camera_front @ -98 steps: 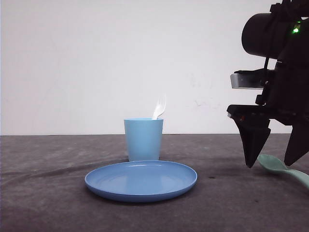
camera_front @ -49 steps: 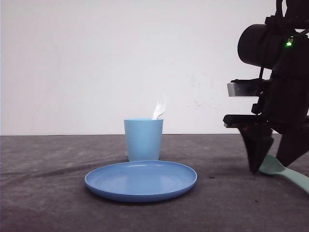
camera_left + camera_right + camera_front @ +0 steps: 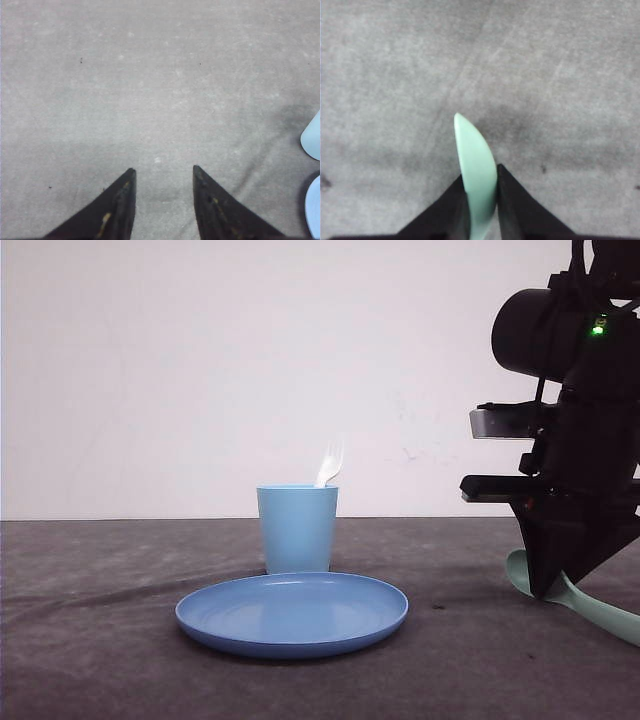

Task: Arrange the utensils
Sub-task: 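Lower the right gripper onto the mint-green spoon and grasp it, then carry the spoon with the right gripper over the blue cup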

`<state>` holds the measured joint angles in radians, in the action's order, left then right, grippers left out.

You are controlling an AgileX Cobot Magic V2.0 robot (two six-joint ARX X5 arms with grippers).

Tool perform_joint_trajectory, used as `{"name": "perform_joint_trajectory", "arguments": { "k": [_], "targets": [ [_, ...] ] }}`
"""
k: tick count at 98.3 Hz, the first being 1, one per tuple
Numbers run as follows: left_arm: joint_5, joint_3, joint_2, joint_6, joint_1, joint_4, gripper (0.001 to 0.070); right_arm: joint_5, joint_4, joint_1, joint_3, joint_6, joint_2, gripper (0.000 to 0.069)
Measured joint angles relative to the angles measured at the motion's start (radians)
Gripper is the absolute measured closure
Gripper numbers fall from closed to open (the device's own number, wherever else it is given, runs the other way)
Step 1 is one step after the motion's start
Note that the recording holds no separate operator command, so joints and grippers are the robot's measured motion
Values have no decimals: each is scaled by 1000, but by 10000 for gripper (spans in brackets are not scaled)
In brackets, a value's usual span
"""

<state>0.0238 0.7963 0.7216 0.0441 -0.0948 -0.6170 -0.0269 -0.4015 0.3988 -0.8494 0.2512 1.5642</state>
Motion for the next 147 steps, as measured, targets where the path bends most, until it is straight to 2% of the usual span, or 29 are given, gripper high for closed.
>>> {"name": "perform_joint_trajectory", "arguments": {
  "k": [33, 56, 64, 89, 122, 147],
  "targets": [
    [0, 0, 0, 0, 0, 0, 511, 10, 48, 66, -136, -20, -144, 636],
    [0, 0, 0, 0, 0, 5, 511, 124, 275, 111, -171, -39, -159, 637],
    [0, 0, 0, 0, 0, 5, 511, 133, 376, 129, -171, -43, -152, 637],
    [0, 0, 0, 0, 0, 7, 511, 136, 642, 175, -171, -70, -90, 637],
    [0, 0, 0, 0, 0, 7, 511, 140, 938, 208, -171, -110, 71, 637],
    [0, 0, 0, 0, 0, 6, 511, 149, 1040, 213, -171, -121, 161, 637]
  ]
}}
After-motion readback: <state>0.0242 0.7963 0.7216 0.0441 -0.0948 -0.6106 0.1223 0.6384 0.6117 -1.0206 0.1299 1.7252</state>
